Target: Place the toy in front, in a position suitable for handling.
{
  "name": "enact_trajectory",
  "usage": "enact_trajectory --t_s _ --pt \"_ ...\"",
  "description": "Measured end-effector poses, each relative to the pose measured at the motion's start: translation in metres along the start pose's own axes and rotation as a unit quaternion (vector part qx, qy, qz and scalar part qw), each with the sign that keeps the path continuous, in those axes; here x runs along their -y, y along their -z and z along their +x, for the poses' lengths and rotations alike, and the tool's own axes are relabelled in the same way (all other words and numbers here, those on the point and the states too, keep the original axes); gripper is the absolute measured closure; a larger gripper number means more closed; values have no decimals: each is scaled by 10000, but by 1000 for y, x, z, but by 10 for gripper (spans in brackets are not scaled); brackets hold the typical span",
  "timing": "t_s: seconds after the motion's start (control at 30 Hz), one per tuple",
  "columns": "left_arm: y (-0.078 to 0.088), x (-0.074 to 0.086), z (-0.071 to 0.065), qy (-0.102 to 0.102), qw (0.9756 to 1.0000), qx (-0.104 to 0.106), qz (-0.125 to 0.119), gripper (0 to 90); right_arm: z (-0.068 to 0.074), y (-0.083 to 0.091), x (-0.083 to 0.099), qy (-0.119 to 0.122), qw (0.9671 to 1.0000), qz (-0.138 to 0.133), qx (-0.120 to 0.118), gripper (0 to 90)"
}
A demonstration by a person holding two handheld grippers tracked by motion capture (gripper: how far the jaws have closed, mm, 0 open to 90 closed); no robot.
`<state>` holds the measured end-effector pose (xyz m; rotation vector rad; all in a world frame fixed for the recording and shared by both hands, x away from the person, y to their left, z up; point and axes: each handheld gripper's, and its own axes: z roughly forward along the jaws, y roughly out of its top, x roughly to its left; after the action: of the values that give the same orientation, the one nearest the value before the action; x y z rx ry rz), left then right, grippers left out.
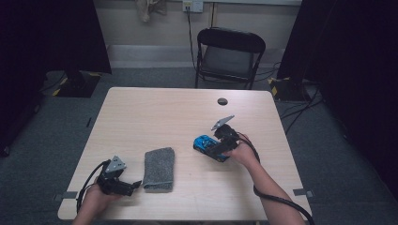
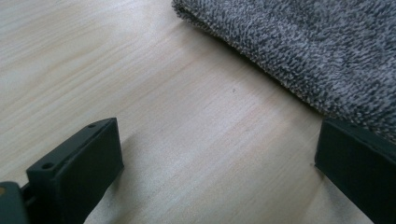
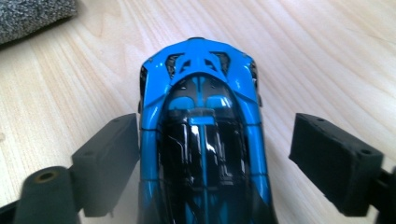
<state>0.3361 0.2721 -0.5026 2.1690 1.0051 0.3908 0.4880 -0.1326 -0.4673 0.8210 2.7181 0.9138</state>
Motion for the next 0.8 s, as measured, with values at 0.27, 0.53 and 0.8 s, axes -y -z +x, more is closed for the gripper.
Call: enact_trajectory --t_s 0.27,0.53,0.8 --pt "0 0 0 -16 10000 -7 -4 0 1 22 10 -225 9988 -393 166 132" --pt "0 -1 0 -5 10000 -22 0 0 1 42 32 -355 9973 -632 144 129" --pt "0 -1 0 0 10000 -32 4 0 6 50 54 -292 9962 -782 227 128"
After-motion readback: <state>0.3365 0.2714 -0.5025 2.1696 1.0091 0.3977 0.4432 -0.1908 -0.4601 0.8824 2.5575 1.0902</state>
